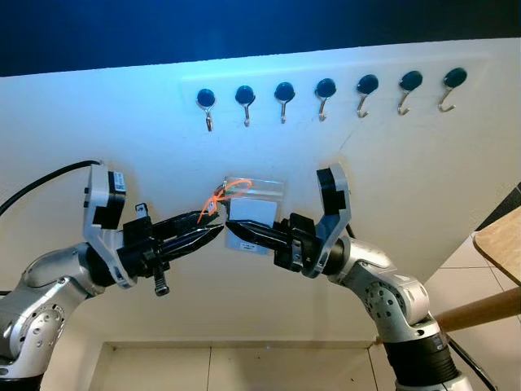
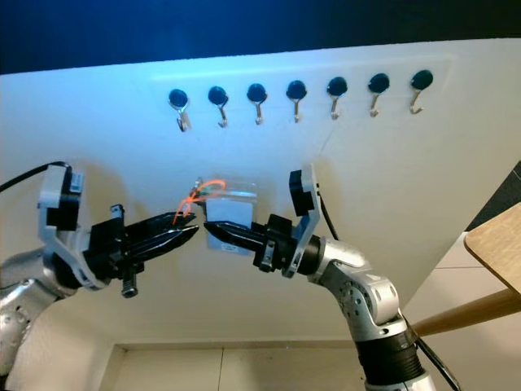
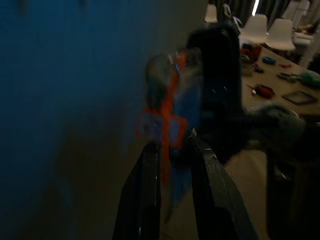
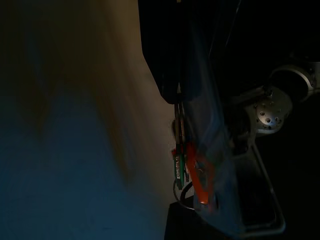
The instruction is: Hang keys on a hook
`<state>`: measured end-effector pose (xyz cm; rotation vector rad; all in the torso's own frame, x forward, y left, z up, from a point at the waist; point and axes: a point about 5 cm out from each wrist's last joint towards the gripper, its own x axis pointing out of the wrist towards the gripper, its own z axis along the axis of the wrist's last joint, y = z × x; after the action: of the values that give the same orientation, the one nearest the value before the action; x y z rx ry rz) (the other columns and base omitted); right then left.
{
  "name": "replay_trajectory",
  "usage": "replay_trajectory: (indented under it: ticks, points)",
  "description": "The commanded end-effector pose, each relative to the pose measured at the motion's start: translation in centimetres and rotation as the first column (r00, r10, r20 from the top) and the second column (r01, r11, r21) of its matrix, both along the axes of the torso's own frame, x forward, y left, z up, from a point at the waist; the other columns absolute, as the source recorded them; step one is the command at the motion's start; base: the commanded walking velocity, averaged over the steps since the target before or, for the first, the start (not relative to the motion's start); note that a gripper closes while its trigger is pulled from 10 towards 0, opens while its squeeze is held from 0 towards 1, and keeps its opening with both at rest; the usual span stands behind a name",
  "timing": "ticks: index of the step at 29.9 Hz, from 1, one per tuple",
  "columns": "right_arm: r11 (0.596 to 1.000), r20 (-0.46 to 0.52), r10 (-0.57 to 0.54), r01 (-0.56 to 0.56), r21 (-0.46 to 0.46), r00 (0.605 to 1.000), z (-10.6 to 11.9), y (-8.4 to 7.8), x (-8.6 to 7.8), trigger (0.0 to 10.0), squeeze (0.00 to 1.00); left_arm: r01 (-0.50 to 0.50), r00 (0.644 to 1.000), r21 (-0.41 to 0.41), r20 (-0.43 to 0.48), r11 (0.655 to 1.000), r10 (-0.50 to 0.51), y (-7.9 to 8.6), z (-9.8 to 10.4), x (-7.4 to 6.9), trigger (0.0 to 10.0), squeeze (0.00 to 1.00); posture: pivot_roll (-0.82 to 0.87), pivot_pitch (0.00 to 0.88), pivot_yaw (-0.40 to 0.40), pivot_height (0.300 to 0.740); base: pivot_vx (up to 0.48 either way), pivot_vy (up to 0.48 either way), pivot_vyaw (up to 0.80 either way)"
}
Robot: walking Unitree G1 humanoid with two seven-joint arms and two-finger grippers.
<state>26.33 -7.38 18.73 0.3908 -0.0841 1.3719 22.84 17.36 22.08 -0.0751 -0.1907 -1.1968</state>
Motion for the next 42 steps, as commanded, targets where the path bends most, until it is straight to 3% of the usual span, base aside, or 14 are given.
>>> replay_trajectory:
  ticks: [1, 14, 24, 34, 42]
  points:
    - [1.000, 0.014, 0.020, -0.020, -0.003, 1.000, 0.0, 0.3, -0.4, 0.0, 0.00, -0.018, 1.000, -0.001, -0.004, 1.000, 0.018, 0.0, -0.3, 0.2, 10.0, 0.00, -0.08, 0.062, 0.072, 0.740, 0.000, 0.000, 0.00]
    - [1.000, 0.011, 0.019, -0.019, -0.012, 1.000, -0.2, 0.3, -0.5, 0.0, 0.00, -0.031, 0.999, -0.002, 0.008, 1.000, 0.031, 0.1, 0.0, 0.3, 10.0, 0.00, -0.09, 0.069, 0.077, 0.740, 0.000, 0.000, 0.00]
    - [0.999, 0.003, 0.018, -0.018, -0.031, 1.000, -0.5, 0.0, -0.5, 0.0, 0.00, -0.078, 0.997, 0.014, 0.022, 0.997, 0.078, 1.3, 0.4, 0.4, 10.0, 0.00, -0.08, 0.070, 0.077, 0.740, 0.000, 0.000, 0.00]
    - [0.983, -0.025, -0.016, 0.011, -0.184, 1.000, -3.0, 0.0, -0.2, 0.0, 0.00, -0.084, 0.996, 0.009, 0.023, 0.996, 0.084, 1.4, 0.6, 0.5, 10.0, 0.00, -0.08, 0.070, 0.077, 0.740, 0.000, 0.000, 0.00]
    - [0.976, -0.022, -0.007, 0.002, -0.219, 1.000, -3.5, 0.0, -0.4, 0.0, 0.00, -0.082, 0.996, 0.012, 0.022, 0.997, 0.081, 1.4, 0.5, 0.5, 10.0, 0.00, -0.08, 0.066, 0.077, 0.740, 0.000, 0.000, 0.00]
